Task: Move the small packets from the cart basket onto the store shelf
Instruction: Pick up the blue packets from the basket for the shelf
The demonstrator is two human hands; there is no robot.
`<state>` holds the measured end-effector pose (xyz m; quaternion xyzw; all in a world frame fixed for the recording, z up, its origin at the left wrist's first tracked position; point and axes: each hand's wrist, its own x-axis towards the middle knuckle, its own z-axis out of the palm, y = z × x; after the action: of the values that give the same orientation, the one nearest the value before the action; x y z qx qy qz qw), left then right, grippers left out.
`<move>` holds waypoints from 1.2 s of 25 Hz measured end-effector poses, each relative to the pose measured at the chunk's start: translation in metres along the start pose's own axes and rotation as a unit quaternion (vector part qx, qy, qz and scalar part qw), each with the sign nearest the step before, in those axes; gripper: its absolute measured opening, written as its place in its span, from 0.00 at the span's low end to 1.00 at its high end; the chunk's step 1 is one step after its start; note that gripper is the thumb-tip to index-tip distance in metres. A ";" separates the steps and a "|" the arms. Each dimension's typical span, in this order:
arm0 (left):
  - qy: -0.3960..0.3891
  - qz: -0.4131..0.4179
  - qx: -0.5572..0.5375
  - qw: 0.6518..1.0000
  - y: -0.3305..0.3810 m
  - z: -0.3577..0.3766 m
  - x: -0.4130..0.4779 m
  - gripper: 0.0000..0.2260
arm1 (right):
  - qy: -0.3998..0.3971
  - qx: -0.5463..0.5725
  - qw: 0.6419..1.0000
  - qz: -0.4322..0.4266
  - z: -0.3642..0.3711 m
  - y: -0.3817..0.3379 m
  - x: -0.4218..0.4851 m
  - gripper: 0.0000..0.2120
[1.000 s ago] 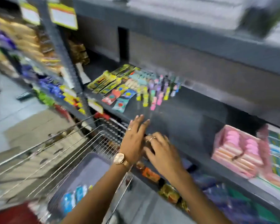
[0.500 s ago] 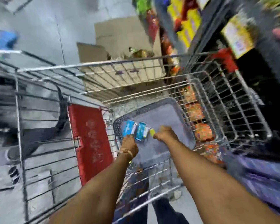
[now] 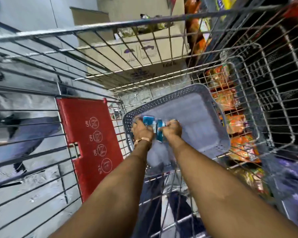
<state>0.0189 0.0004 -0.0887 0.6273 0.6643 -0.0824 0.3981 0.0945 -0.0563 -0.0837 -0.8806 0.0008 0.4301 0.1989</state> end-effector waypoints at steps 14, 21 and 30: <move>-0.031 0.556 -0.037 0.829 0.162 -0.094 -0.228 0.09 | 0.247 0.065 0.918 -0.303 -0.310 0.048 -0.207 0.10; -0.009 0.826 -0.052 0.561 0.237 -0.070 -0.416 0.14 | 0.623 0.007 0.708 -0.331 -0.392 0.180 -0.342 0.14; -0.116 0.944 0.006 0.309 0.233 0.036 -0.631 0.08 | 0.805 -0.069 0.582 -0.091 -0.442 0.384 -0.457 0.05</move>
<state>0.1786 -0.4599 0.3772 0.8135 -0.4335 0.2742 0.2740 0.0755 -0.6427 0.3719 -0.8724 0.0506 -0.4771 0.0938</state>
